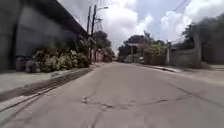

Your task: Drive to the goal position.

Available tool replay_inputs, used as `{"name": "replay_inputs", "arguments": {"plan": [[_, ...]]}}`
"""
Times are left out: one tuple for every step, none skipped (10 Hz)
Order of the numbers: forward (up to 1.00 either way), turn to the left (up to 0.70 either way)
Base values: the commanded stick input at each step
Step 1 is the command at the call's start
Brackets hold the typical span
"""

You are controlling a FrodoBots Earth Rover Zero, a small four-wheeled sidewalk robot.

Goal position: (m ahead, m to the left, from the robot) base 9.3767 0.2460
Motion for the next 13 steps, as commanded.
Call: {"name": "replay_inputs", "arguments": {"plan": [[1.00, 0.00], [1.00, 0.00], [1.00, 0.00], [1.00, 0.00], [1.00, 0.00], [1.00, 0.00], [1.00, 0.00], [1.00, -0.06], [1.00, -0.10], [1.00, -0.06], [1.00, -0.05], [1.00, -0.07], [1.00, -0.09]]}}
